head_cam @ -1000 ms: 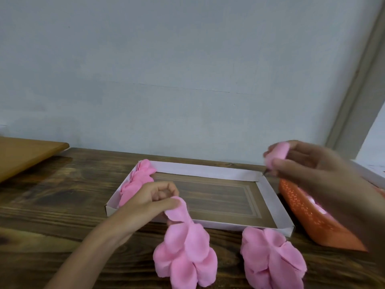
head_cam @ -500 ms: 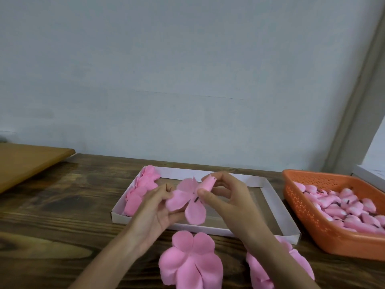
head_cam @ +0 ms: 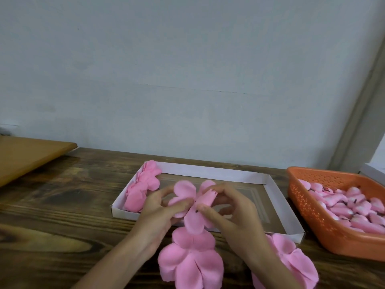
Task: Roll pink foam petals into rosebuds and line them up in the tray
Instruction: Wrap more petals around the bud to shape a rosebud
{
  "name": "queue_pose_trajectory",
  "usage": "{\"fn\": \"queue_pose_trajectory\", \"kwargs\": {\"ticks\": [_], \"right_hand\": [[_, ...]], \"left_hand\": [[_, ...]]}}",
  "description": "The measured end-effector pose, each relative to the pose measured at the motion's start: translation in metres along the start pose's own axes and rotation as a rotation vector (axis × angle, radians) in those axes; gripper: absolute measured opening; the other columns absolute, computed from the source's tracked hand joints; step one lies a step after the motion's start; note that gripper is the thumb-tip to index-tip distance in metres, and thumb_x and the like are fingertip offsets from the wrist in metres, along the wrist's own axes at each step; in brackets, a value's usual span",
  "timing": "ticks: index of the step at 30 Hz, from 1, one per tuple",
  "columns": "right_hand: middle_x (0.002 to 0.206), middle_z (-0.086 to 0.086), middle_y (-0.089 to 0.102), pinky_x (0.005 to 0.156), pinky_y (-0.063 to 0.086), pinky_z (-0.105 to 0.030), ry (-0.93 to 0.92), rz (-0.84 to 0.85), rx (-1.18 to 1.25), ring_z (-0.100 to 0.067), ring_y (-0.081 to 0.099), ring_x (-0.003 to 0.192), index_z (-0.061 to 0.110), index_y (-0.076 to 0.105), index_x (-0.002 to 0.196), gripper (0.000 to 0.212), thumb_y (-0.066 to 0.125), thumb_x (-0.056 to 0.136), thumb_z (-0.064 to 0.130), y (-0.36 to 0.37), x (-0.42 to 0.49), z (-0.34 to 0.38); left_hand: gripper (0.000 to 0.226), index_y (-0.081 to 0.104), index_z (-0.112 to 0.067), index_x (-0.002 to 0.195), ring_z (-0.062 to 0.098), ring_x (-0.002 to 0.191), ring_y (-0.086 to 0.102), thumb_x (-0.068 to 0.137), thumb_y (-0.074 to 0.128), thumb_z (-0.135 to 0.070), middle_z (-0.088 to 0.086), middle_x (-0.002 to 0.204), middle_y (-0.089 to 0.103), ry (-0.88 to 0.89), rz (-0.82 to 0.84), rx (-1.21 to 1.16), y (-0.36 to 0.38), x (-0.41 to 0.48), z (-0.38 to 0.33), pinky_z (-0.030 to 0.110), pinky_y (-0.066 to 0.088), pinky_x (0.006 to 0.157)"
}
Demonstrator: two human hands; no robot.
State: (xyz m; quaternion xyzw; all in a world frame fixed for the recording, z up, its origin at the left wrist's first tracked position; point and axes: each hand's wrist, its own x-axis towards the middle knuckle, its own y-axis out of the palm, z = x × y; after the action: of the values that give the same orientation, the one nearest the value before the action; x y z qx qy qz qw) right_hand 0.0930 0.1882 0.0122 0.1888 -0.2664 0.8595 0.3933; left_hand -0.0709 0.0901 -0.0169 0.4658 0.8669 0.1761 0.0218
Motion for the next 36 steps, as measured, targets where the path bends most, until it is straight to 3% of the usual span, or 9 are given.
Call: {"fn": "queue_pose_trajectory", "kwargs": {"ticks": [3, 7, 14, 23, 32, 36], "right_hand": [[0.093, 0.015, 0.076, 0.065, 0.053, -0.025, -0.044, -0.053, 0.014, -0.017, 0.069, 0.081, 0.032, 0.072, 0.097, 0.026, 0.085, 0.084, 0.014, -0.005, 0.003, 0.0], [0.1, 0.011, 0.078, 0.074, 0.061, -0.034, -0.066, -0.055, 0.09, -0.02, 0.074, 0.089, 0.024, 0.074, 0.105, 0.026, 0.083, 0.085, 0.01, -0.008, 0.003, -0.004], [0.104, 0.007, 0.079, 0.081, 0.063, -0.031, -0.042, 0.002, 0.173, -0.021, 0.077, 0.095, 0.031, 0.076, 0.105, 0.031, 0.084, 0.085, 0.008, -0.006, 0.003, -0.008], [0.1, 0.004, 0.08, 0.08, 0.064, -0.035, -0.031, 0.056, 0.168, -0.021, 0.078, 0.091, 0.027, 0.076, 0.105, 0.028, 0.084, 0.084, 0.01, -0.007, 0.003, -0.007], [0.098, 0.001, 0.081, 0.08, 0.064, -0.036, 0.005, 0.091, 0.155, -0.021, 0.079, 0.088, 0.02, 0.077, 0.106, 0.026, 0.083, 0.085, 0.006, -0.013, 0.005, -0.006], [0.097, 0.007, 0.08, 0.08, 0.063, -0.029, -0.015, 0.092, 0.087, -0.017, 0.078, 0.089, 0.025, 0.077, 0.106, 0.029, 0.086, 0.083, 0.01, -0.011, 0.003, -0.005]], "left_hand": [[0.046, 0.079, -0.022, 0.11, 0.039, 0.101, 0.074, 0.066, 0.09, -0.02, 0.022, 0.109, 0.076, -0.004, -0.045, 0.019, -0.002, 0.001, 0.003, 0.047, 0.062, 0.087], [0.04, 0.081, -0.02, 0.106, 0.035, 0.104, 0.074, 0.068, 0.092, -0.018, 0.015, 0.108, 0.078, -0.004, -0.041, 0.059, 0.0, -0.001, 0.005, 0.044, 0.062, 0.087], [0.041, 0.08, -0.011, 0.102, 0.035, 0.103, 0.074, 0.075, 0.086, -0.041, 0.018, 0.105, 0.077, -0.03, -0.033, 0.105, 0.003, -0.007, 0.005, 0.051, 0.059, 0.092], [0.036, 0.082, -0.018, 0.102, 0.026, 0.096, 0.077, 0.079, 0.083, -0.046, 0.011, 0.099, 0.08, 0.044, -0.003, 0.182, 0.003, -0.008, 0.002, 0.031, 0.06, 0.074], [0.036, 0.083, -0.018, 0.099, 0.023, 0.093, 0.077, 0.074, 0.084, -0.044, 0.012, 0.097, 0.08, 0.047, -0.008, 0.171, 0.002, -0.006, 0.0, 0.028, 0.058, 0.072], [0.021, 0.083, -0.019, 0.098, 0.02, 0.091, 0.077, 0.082, 0.085, -0.032, 0.01, 0.096, 0.08, 0.067, 0.022, 0.191, 0.003, -0.007, -0.002, 0.023, 0.057, 0.069]]}}
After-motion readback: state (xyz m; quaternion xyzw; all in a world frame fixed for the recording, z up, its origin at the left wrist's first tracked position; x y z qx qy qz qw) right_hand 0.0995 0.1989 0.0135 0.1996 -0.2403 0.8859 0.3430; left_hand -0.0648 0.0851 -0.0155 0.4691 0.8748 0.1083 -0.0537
